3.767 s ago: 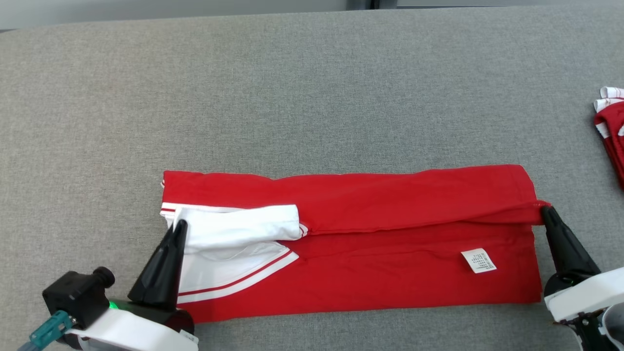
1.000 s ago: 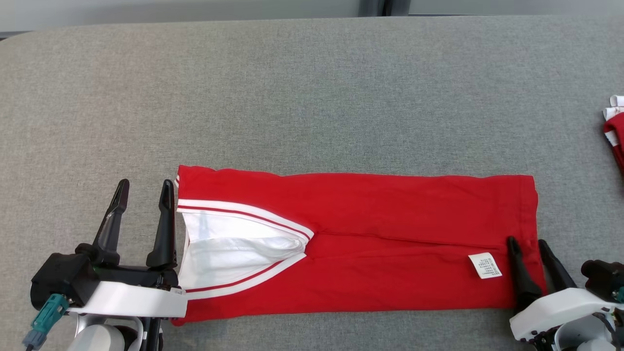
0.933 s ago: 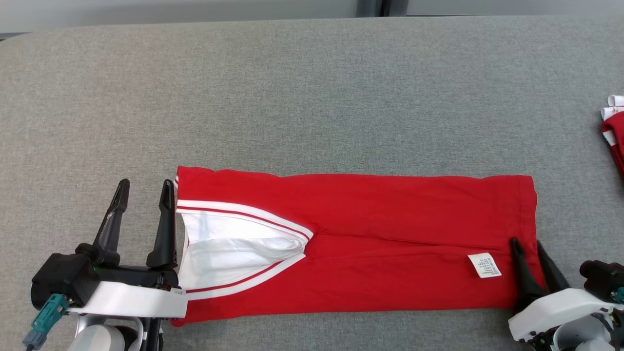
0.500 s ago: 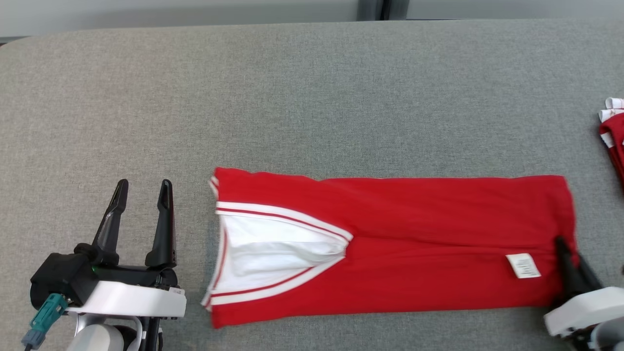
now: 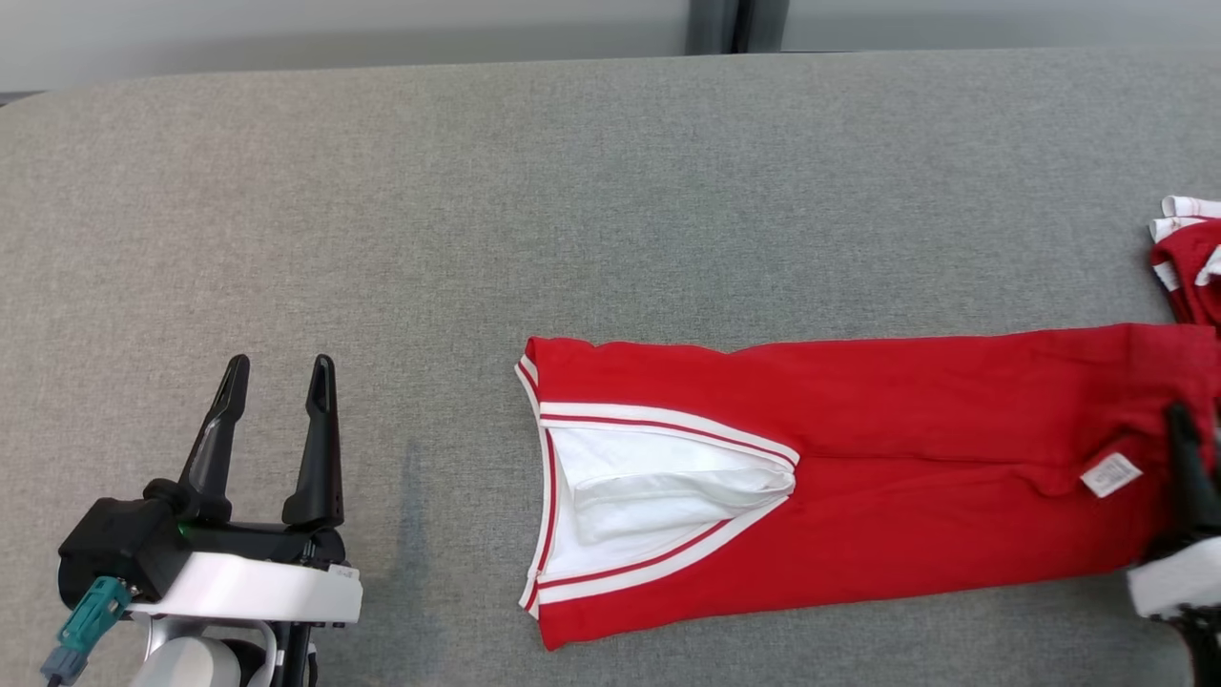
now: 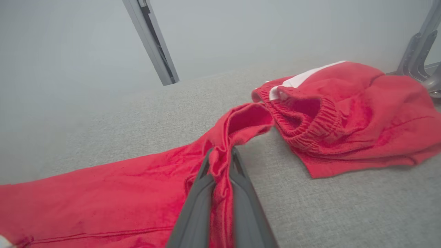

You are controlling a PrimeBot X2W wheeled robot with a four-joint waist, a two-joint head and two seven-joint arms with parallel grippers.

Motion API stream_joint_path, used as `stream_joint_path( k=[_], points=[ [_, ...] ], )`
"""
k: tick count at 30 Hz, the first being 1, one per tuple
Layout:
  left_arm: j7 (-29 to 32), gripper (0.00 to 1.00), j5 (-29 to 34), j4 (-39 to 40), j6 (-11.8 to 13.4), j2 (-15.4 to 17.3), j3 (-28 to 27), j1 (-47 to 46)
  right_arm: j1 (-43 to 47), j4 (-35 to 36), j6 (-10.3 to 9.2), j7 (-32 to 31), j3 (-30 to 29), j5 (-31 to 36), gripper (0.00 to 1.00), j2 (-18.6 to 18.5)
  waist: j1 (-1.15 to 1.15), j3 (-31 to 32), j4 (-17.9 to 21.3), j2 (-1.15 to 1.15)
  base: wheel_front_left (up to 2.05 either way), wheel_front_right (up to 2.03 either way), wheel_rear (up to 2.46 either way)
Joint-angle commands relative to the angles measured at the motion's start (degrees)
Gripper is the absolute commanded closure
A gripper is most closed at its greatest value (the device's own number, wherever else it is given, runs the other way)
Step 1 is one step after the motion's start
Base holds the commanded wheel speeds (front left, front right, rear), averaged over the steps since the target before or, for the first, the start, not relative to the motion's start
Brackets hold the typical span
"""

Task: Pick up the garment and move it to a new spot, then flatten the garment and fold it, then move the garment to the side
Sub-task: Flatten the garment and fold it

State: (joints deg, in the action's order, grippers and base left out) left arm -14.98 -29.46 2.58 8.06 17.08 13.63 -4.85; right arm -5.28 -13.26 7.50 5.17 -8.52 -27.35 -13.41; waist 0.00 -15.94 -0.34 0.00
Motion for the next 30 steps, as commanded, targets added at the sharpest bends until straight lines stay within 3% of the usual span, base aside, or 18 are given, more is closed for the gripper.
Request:
stream_joint_path(
  k=[1, 7, 14, 21, 30],
  points=[
    [-0.22, 0.0, 0.04, -0.19, -0.35, 0.2, -0.36, 0.53, 0.48, 3.13, -0.02, -1.11, 1.64, -0.79, 1.0, 0.98, 0.0, 0.26, 0.4, 0.0, 0.0, 0.0, 0.0],
    [0.19, 0.0, 0.08, 0.09, -0.14, 0.74, -0.21, 0.52, 1.01, 11.78, -0.02, -4.99, 7.97, -5.39, 1.0, 3.11, 0.0, 0.81, 0.95, 0.0, 0.0, 0.0, 0.0],
    [0.85, 0.0, 0.3, 0.59, 0.03, 1.31, 0.15, -0.22, -1.6, 17.42, -0.01, -8.19, 19.93, -11.19, 1.0, 4.92, 0.0, 0.89, 0.48, 0.0, 0.0, 0.0, 0.0],
    [0.95, 0.0, 0.15, 0.63, 0.31, 0.97, 0.6, -0.38, -5.35, 15.78, -0.01, -7.47, 31.6, -16.4, 1.0, 7.25, 0.0, 0.79, -1.66, 0.0, 0.0, 0.0, 0.0],
    [0.53, 0.0, 0.24, 0.42, 0.18, 0.12, 1.13, -0.53, -10.63, 8.33, -0.01, -3.76, 43.47, -21.13, 1.0, 9.12, 0.0, -0.34, -3.79, 0.0, 0.0, 0.0, 0.0]
  ],
)
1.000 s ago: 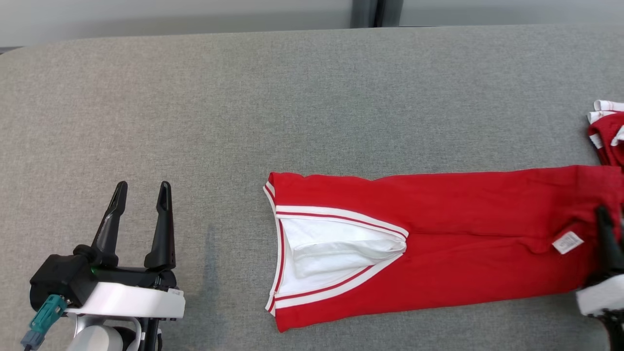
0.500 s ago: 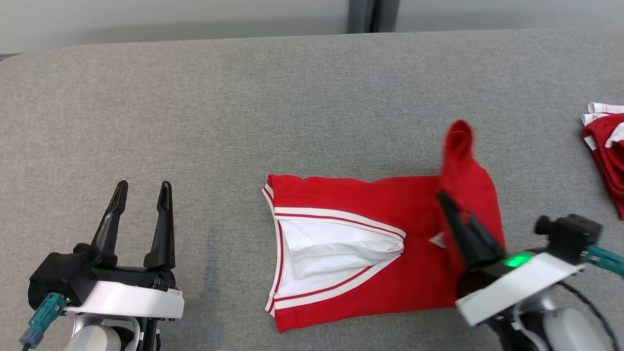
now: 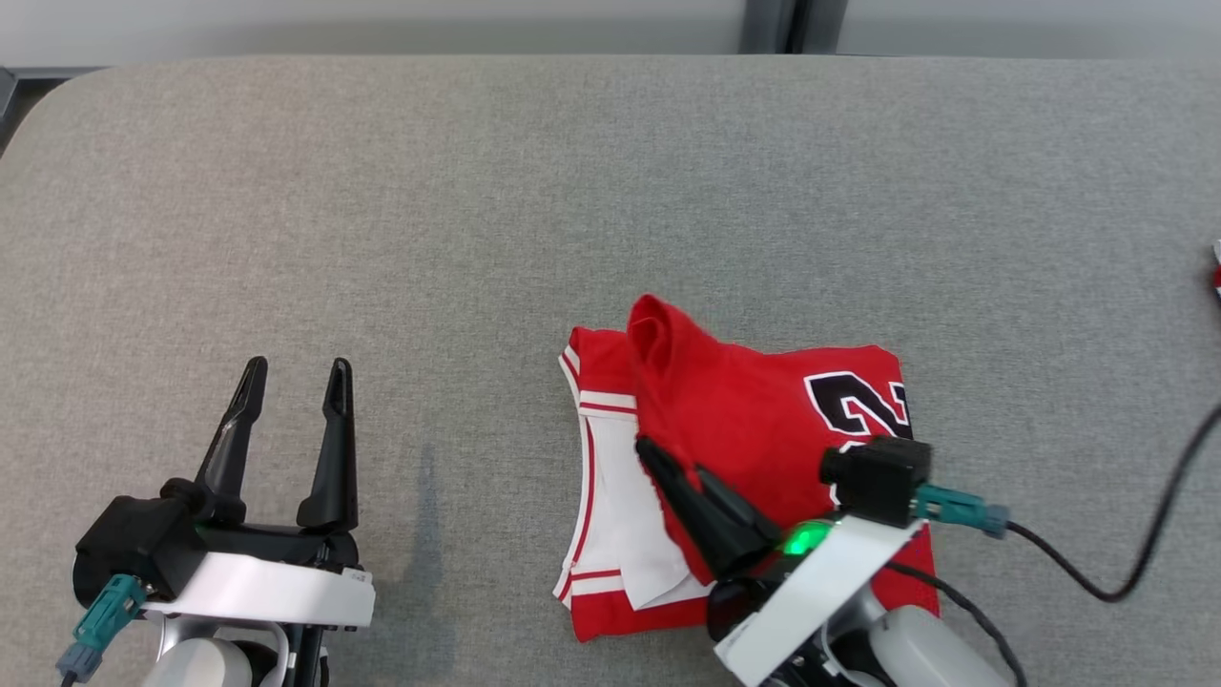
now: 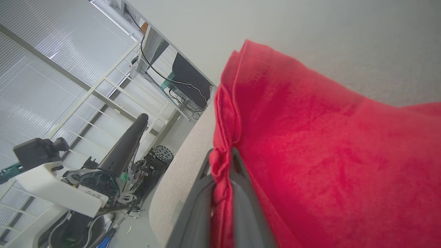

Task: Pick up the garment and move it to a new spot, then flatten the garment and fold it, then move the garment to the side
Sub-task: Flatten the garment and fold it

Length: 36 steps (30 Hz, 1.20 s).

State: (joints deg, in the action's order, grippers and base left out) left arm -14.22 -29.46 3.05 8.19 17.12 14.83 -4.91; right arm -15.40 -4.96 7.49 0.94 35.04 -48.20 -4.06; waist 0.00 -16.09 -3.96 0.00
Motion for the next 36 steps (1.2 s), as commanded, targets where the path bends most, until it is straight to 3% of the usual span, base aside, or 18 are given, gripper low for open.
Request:
stream_joint_path(
  k=[1, 13, 15, 16, 22, 26, 36],
  points=[
    [-0.27, 0.0, 0.28, -0.13, -0.01, -0.05, 0.0, -0.66, -1.16, -1.12, 0.0, 0.94, 0.89, -0.82, 1.0, -0.1, 0.0, -0.36, -0.34, 0.0, 0.0, 0.0, 0.0],
    [-0.56, 0.0, 0.47, -0.99, -0.38, -0.82, 0.15, -1.57, -7.09, -10.28, 0.0, 7.02, 9.85, -6.82, 1.0, 0.24, 0.0, -1.53, -0.73, 0.0, 0.0, 0.0, 0.0],
    [-0.6, 0.0, 0.56, -1.13, -0.46, -0.91, 0.23, -1.75, -8.0, -10.87, 0.0, 8.01, 11.08, -7.54, 0.52, -0.05, 0.0, -1.59, -0.65, 0.0, 0.0, 0.0, 0.0],
    [-0.63, 0.0, 0.55, -1.21, -0.48, -0.93, 0.22, -1.77, -8.4, -10.98, 0.0, 8.73, 11.32, -7.58, 0.02, -0.41, 0.0, -1.6, -0.59, 0.0, 0.0, 0.0, 0.0],
    [-0.7, 0.0, 0.74, -1.55, -0.37, -0.78, 0.25, -1.44, -9.8, -9.52, 0.0, 11.48, 12.21, -7.55, 0.0, -2.73, 0.0, -1.26, -0.12, 0.0, 0.0, 0.0, 0.0],
    [-0.71, 0.0, 0.55, -1.67, -0.28, -0.67, 0.21, -1.05, -9.43, -7.41, 0.0, 13.12, 9.75, -6.85, 0.0, -5.05, 0.0, -0.5, 0.24, 0.0, 0.0, 0.0, 0.0],
    [-0.78, 0.0, 0.69, -1.03, 0.78, -0.25, -0.34, 0.54, -4.21, -5.82, -0.01, 14.29, -11.16, 6.56, 0.0, -10.03, 0.0, 1.21, 1.41, 0.0, 0.0, 0.0, 0.0]
  ],
)
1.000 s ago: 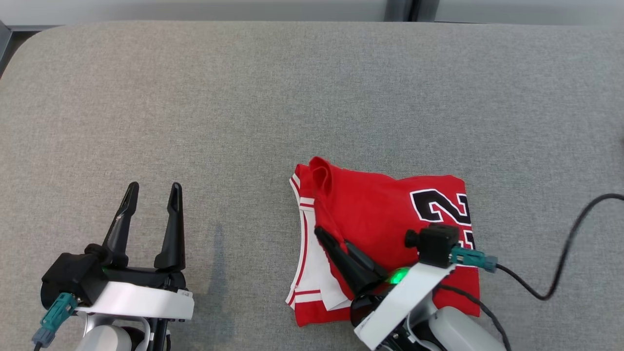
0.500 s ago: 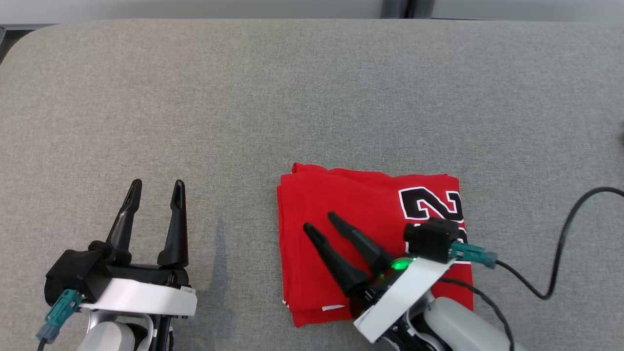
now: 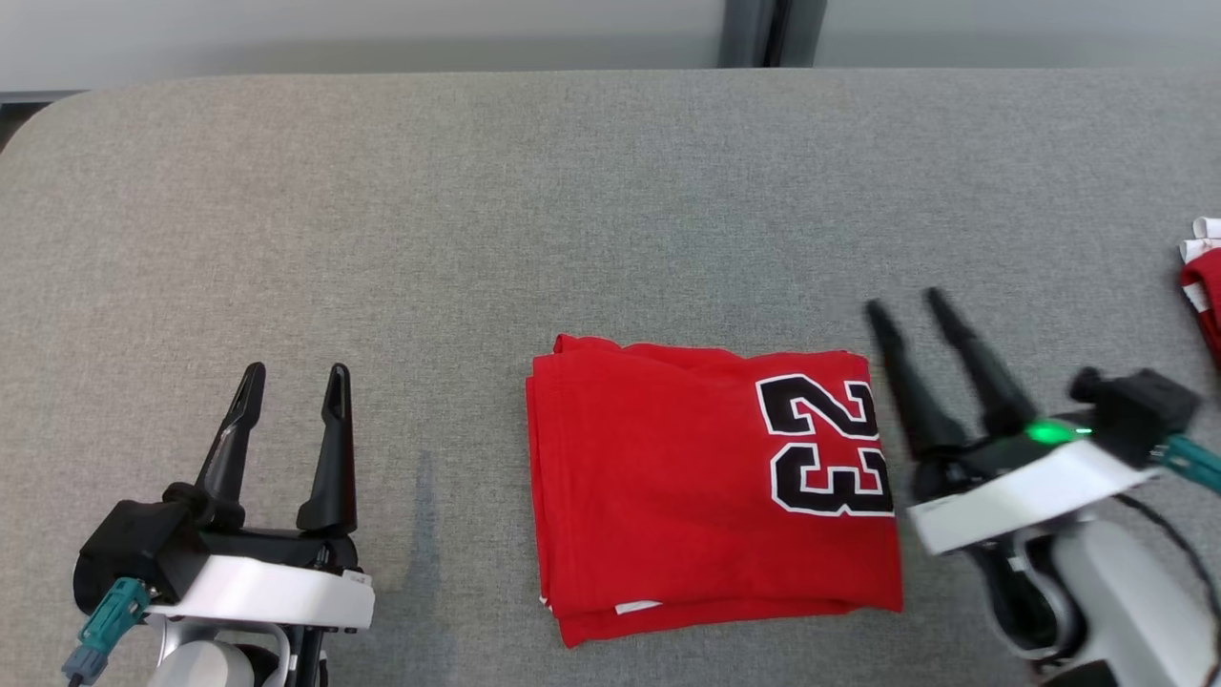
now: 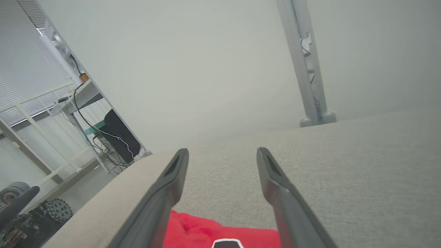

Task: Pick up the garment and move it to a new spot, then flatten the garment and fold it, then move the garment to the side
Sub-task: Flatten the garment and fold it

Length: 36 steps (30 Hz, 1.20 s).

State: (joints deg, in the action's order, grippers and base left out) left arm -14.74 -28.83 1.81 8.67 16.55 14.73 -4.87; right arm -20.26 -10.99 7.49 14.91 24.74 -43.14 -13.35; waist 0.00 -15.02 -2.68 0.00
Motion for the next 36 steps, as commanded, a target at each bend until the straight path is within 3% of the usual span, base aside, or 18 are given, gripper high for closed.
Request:
stream_joint_path(
  k=[1, 6, 14, 22, 36],
  points=[
    [-0.27, 0.0, 0.06, 0.24, 0.37, 0.38, -0.27, 0.69, 1.49, 0.45, -0.01, 0.32, -2.9, 2.83, 0.0, -0.96, 0.0, 0.25, 0.24, 0.0, 0.0, 0.0, 0.0],
    [-0.19, 0.0, -0.07, 0.43, 0.61, 0.7, -0.3, 1.13, 5.81, 2.41, 0.0, -1.34, -12.34, 11.42, 0.0, -2.12, 0.0, 0.91, 0.69, 0.0, 0.0, 0.0, 0.0],
    [0.17, 0.0, -0.44, 0.08, 0.98, 1.01, 0.09, 3.1, 12.29, 7.75, 0.0, -5.35, -22.81, 19.3, 0.0, 0.37, 0.0, 2.35, 1.54, 0.0, 0.0, 0.0, 0.0],
    [0.7, 0.0, -0.73, -0.64, 0.73, 1.56, 0.71, 4.78, 16.32, 11.68, -0.01, -8.34, -24.91, 21.99, 0.0, 2.37, 0.0, 5.39, 1.74, 0.0, 0.0, 0.0, 0.0],
    [2.55, 0.0, -1.55, -0.57, 1.14, 2.91, 1.73, 9.5, 23.23, 14.33, -0.01, -12.19, -26.48, 24.47, 0.0, 2.8, 0.0, 13.44, 1.56, 0.0, 0.0, 0.0, 0.0]
  ],
)
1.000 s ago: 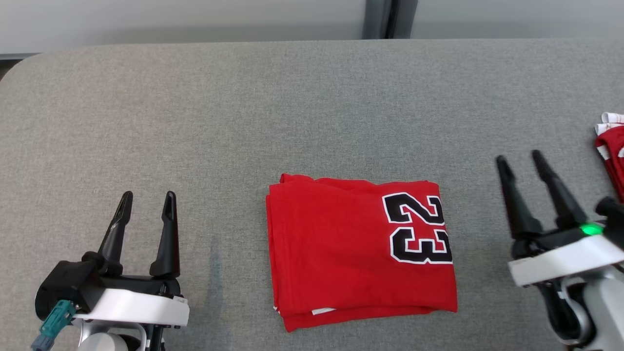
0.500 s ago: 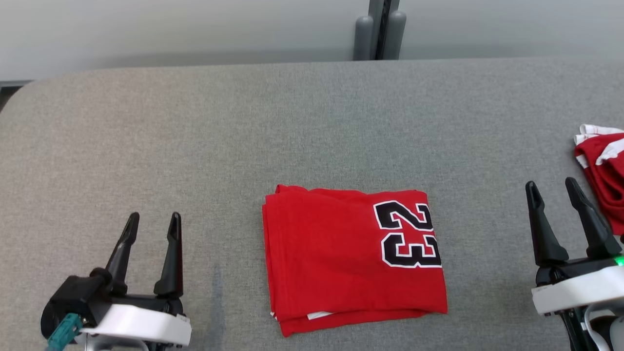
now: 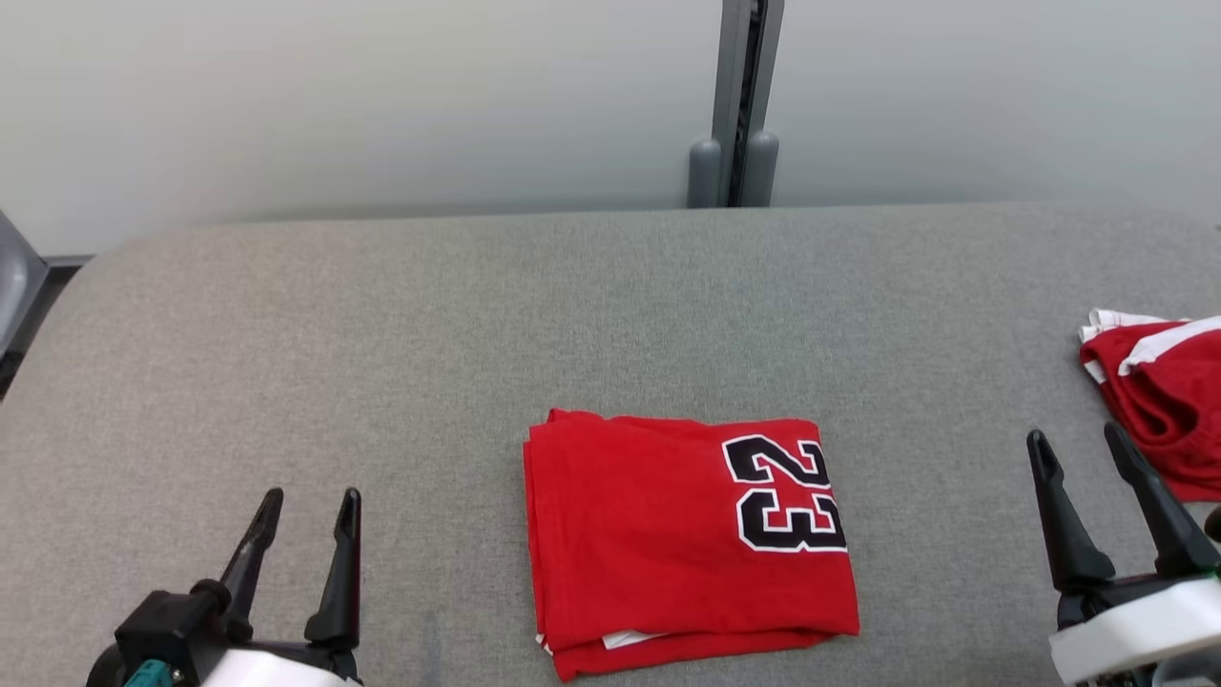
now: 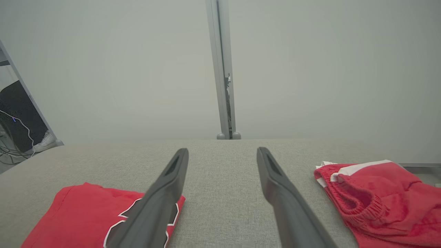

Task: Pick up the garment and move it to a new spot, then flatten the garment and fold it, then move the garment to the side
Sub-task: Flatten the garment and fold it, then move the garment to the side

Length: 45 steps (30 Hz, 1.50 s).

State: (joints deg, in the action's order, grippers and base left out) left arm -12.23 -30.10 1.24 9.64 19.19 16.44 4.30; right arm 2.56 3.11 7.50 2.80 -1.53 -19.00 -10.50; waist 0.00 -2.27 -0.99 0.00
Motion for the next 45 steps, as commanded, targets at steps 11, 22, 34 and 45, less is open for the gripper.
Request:
stream_joint_path(
  k=[11, 22, 34, 45],
  points=[
    [0.54, 0.0, -0.66, 1.29, 0.94, 1.06, -0.22, 2.49, 5.23, 3.56, -0.02, -3.18, -1.77, 1.28, 0.0, 0.89, 0.0, 2.9, -0.75, 0.0, 0.0, 0.0, 0.0],
    [0.73, 0.0, -0.89, 1.84, 1.48, 1.28, -0.16, 2.38, 5.9, 4.78, -0.02, -4.09, -2.1, 1.46, 0.0, 1.61, 0.0, 2.85, -0.66, 0.0, 0.0, 0.0, 0.0],
    [0.98, 0.0, -0.87, 2.37, 2.15, 1.67, -0.06, 2.35, 5.86, 4.48, -0.02, -4.17, -2.46, 1.96, 0.0, 1.83, 0.0, 2.87, -0.72, 0.0, 0.0, 0.0, 0.0],
    [1.15, 0.0, -0.43, 3.42, 2.39, 1.89, 0.22, 0.73, 5.1, 4.32, -0.02, -4.44, -2.44, 2.38, 0.0, 1.56, 0.0, 1.65, -2.09, 0.0, 0.0, 0.0, 0.0]
  ],
)
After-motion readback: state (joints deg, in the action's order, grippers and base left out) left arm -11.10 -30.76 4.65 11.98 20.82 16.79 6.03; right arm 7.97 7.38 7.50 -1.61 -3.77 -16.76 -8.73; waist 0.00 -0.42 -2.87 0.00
